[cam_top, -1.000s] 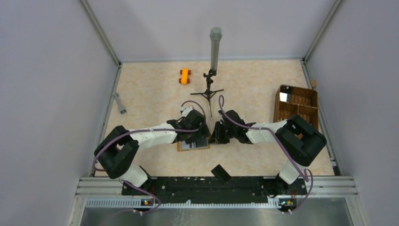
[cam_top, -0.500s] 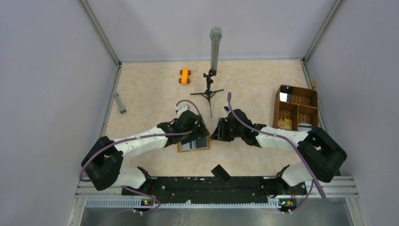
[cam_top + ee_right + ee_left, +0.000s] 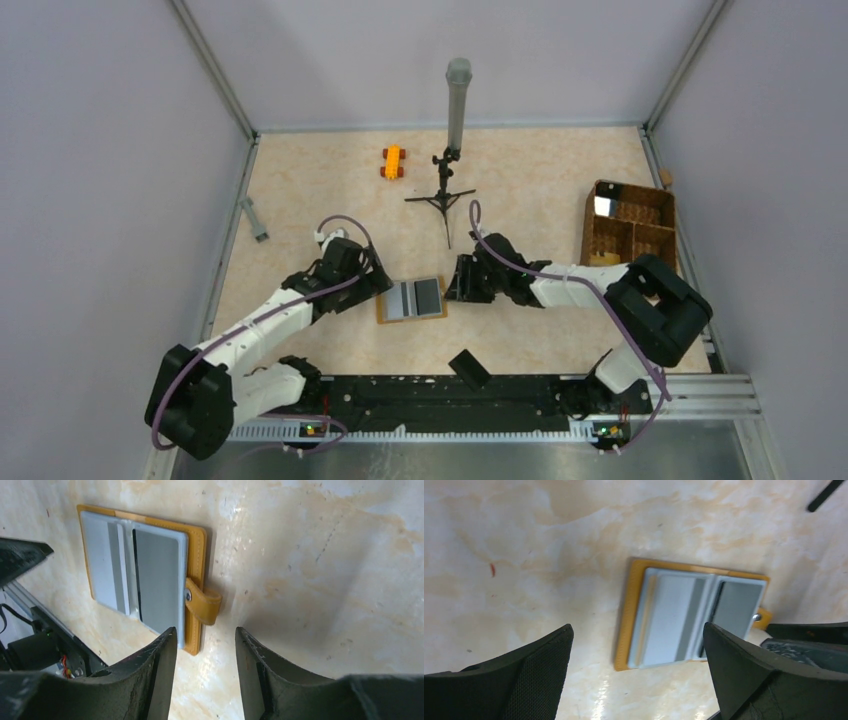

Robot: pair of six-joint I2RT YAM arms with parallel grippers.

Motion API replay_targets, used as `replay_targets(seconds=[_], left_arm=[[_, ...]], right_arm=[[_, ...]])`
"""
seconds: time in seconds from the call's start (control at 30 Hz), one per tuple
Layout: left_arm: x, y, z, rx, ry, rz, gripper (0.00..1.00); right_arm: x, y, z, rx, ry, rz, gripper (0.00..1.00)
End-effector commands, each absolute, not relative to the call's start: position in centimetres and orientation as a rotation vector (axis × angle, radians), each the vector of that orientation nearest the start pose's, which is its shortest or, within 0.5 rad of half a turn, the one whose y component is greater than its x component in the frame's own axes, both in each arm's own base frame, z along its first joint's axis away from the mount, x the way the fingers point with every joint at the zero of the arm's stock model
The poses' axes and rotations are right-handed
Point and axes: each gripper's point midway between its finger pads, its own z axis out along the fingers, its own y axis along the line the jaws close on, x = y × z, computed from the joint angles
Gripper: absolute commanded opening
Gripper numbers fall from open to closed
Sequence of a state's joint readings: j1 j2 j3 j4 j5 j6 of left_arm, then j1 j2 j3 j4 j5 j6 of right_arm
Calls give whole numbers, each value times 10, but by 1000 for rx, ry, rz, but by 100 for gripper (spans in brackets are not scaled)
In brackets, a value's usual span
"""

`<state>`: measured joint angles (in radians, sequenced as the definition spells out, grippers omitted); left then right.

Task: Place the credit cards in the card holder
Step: Close the card holder at the center of the board.

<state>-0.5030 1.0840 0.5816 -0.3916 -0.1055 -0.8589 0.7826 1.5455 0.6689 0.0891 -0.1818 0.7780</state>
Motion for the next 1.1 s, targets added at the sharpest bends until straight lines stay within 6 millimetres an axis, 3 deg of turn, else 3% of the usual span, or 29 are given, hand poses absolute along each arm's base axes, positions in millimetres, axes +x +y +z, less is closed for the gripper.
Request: replay_targets(seconds=[0.0, 0.33, 0.63, 0.8, 1.07], left_arm=[[219, -136, 54, -475, 2524, -474, 99], [205, -153, 33, -577, 2542, -710, 94], [203, -168, 31, -577, 2539, -839, 71], [208, -175, 42, -541, 2484, -908, 63], [218, -181, 77, -458, 2337, -998, 57]], right_arm=[[240, 320, 50, -127, 2482, 937, 46], [251, 316, 30, -88, 2536, 820, 43], [240, 310, 17, -55, 2582, 822, 25], [233, 306, 9, -32, 2604, 834, 13], [228, 310, 7, -21, 2611, 873, 4]])
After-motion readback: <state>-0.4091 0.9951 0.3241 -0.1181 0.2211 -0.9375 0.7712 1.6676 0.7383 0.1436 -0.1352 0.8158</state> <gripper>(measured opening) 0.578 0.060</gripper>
